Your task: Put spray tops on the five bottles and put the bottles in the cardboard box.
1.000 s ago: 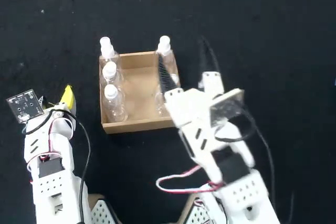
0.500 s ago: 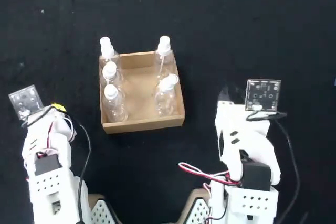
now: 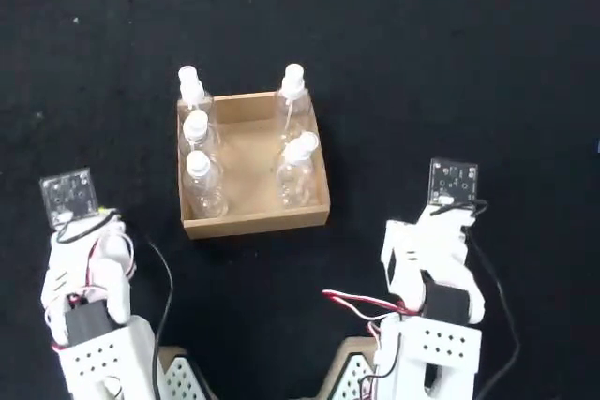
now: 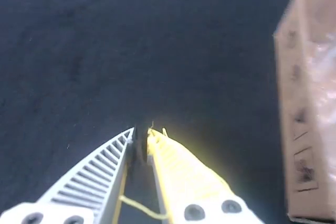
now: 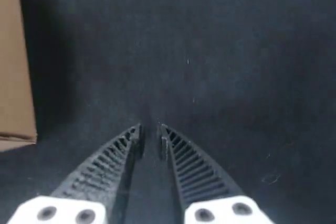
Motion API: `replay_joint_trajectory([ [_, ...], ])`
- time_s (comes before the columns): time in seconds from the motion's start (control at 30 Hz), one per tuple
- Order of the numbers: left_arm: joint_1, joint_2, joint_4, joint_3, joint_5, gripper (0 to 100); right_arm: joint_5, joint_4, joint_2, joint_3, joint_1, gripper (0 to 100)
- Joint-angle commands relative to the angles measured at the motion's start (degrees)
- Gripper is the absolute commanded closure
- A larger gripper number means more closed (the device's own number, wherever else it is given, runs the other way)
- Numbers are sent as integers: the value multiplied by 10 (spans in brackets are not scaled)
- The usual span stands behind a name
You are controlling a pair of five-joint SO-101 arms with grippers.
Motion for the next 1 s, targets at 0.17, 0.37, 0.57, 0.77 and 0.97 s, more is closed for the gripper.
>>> replay_joint_trajectory([
  [0.17,6,-29,28,11,-7,971,3,-69,-15,89,11,980],
  [0.37,51,-28,57,34,-7,971,4,-40,-15,83,11,980],
  [0.57,80,-28,193,34,-7,971,4,-43,-15,83,11,980],
  [0.77,83,-30,236,33,-7,970,4,-43,-15,84,11,980],
  [0.97,81,-30,236,33,-7,970,4,-43,-15,84,11,980],
])
